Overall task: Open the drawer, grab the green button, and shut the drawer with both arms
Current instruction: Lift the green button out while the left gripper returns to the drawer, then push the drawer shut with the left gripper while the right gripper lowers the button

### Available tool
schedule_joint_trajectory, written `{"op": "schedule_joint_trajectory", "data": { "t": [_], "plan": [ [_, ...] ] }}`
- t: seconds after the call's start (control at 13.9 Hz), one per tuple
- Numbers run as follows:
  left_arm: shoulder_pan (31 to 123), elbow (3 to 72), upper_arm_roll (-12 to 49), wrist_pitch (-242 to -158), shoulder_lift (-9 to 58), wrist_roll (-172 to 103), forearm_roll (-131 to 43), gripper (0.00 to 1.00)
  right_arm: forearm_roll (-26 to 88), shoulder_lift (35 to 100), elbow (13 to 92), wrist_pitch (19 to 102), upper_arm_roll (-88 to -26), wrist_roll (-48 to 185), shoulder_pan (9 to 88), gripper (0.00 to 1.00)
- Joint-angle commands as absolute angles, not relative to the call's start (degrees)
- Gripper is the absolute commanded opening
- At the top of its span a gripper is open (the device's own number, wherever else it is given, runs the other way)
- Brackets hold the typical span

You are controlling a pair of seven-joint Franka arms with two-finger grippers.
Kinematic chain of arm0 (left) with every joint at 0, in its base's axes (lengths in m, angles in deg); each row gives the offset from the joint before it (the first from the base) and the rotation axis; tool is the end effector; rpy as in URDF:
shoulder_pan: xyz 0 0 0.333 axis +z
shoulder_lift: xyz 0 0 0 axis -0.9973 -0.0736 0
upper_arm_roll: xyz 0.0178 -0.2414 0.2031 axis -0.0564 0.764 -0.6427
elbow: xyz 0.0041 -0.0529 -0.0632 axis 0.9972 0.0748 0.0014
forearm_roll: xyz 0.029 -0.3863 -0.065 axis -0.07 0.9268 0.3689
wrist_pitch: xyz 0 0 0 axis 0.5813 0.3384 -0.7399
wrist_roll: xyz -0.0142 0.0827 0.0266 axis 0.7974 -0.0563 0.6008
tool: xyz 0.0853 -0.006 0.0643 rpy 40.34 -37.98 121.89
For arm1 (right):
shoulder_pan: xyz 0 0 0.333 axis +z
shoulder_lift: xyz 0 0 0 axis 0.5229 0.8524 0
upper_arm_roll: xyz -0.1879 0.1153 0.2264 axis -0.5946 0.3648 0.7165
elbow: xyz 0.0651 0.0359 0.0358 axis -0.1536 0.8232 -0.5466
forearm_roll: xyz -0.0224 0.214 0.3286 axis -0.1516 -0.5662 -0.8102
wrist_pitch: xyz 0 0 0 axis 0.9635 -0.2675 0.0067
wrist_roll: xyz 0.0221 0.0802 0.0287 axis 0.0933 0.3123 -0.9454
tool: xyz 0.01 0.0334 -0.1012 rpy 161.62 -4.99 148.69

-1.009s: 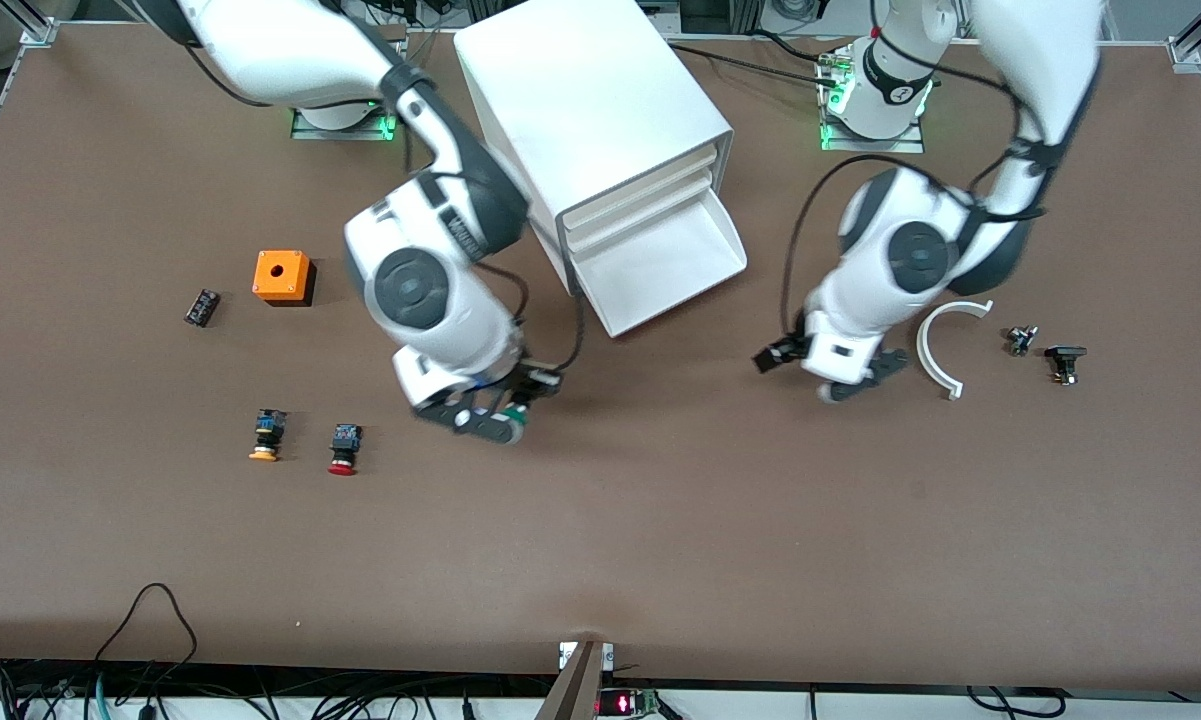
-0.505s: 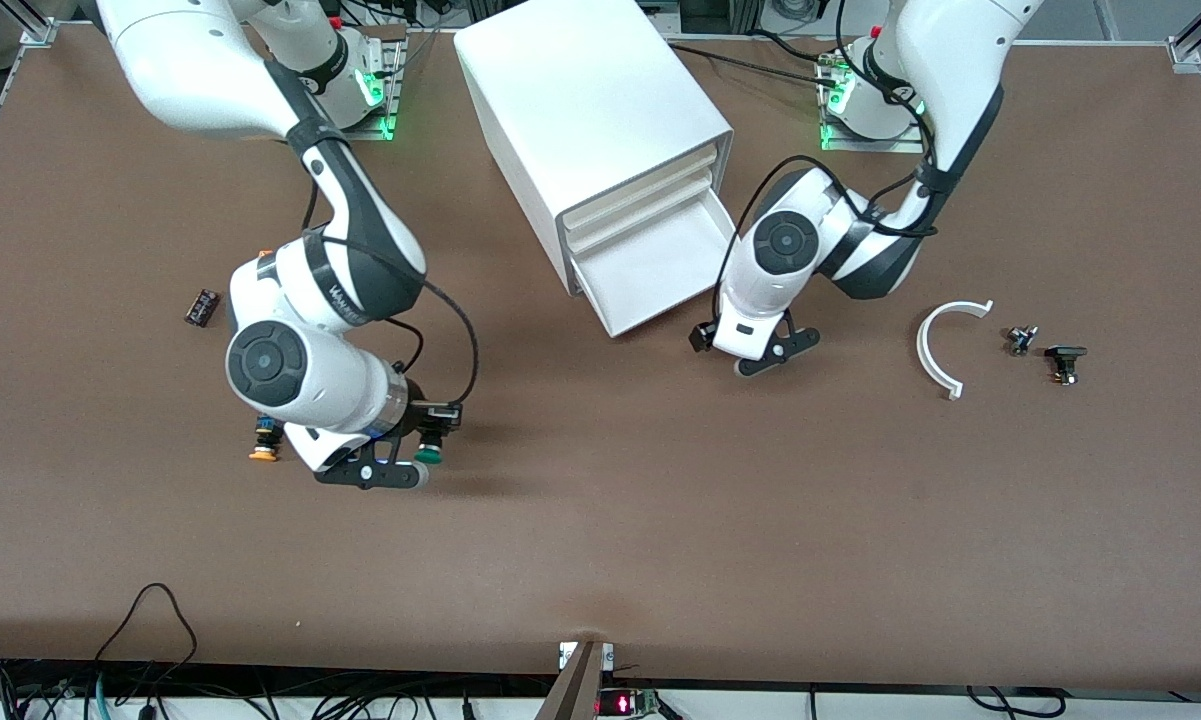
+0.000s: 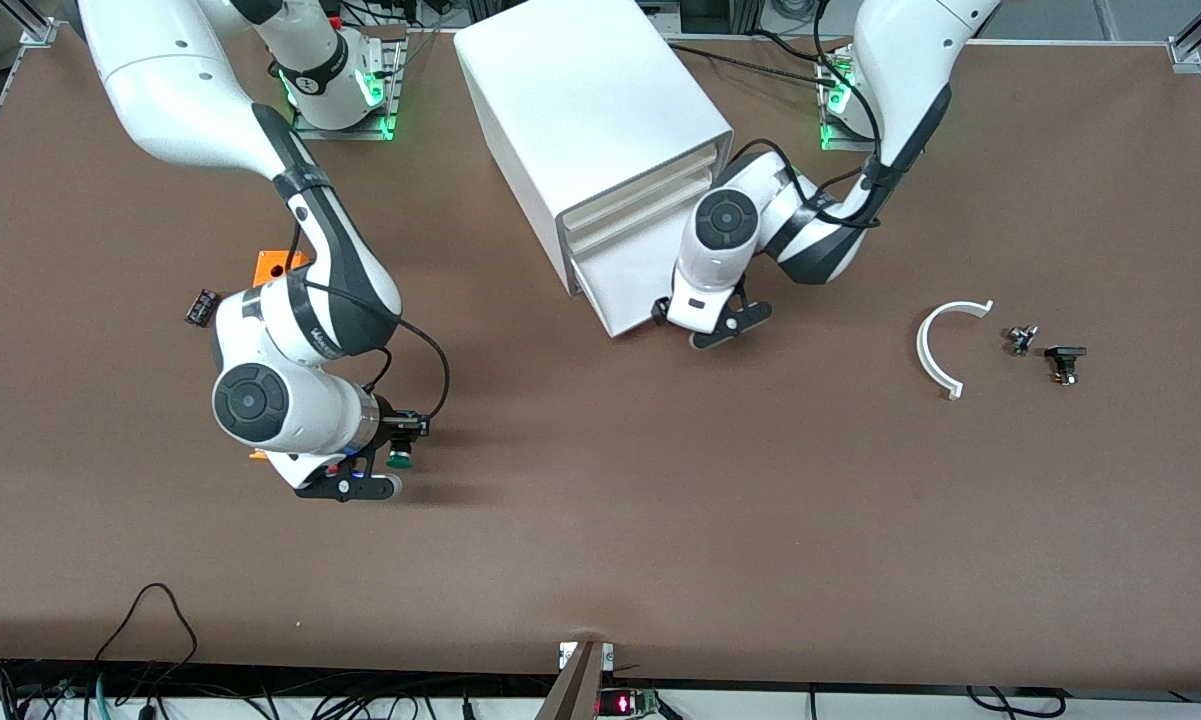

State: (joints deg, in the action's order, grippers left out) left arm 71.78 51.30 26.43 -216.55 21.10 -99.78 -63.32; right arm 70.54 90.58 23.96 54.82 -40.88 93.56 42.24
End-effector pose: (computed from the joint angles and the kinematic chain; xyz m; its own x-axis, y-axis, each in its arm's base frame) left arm 0.4674 -0.3822 0.2285 0.8907 0.4392 -0.1172 0.4362 -0.8984 -0.0519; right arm 0.7047 0.2344 0.2869 0.9918 -0.0096 -0.1278 -0.0169 -0.9983 -0.0566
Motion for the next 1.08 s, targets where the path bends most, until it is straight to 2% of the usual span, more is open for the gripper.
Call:
{"op": "schedule_joint_trajectory", "data": {
  "t": [0.0, 0.5, 0.72, 0.79, 0.86, 0.94, 1.01],
  "plan": [
    [71.6, 51.7, 28.7, -215.7, 20.8, -101.3, -65.1, 0.98, 71.6, 90.9, 27.5, 58.7, -40.0, 92.4, 41.3, 0.00],
    [72.2, 53.7, 34.1, -215.6, 19.9, -100.6, -61.1, 0.99, 73.6, 95.1, 27.5, 63.1, -40.0, 91.6, 41.2, 0.00],
    [72.2, 53.7, 34.4, -215.0, 19.7, -97.9, -56.8, 0.99, 73.5, 96.1, 27.5, 63.6, -40.0, 92.1, 41.2, 0.02],
    [72.2, 53.6, 34.4, -214.6, 19.2, -97.8, -55.5, 0.99, 73.6, 96.2, 27.5, 63.7, -40.0, 92.1, 41.2, 0.16],
    [72.2, 53.6, 34.6, -214.6, 19.1, -97.7, -54.0, 0.99, 73.5, 96.4, 27.5, 64.0, -40.0, 92.1, 41.2, 0.23],
    [72.2, 53.5, 34.6, -214.5, 19.1, -96.8, -53.0, 0.99, 73.6, 96.4, 27.5, 64.3, -40.0, 92.1, 41.2, 0.39],
    [72.3, 53.6, 34.6, -214.4, 19.1, -96.0, -52.1, 0.99, 73.6, 96.4, 27.5, 64.3, -40.0, 91.9, 41.2, 0.59]
  ]
}}
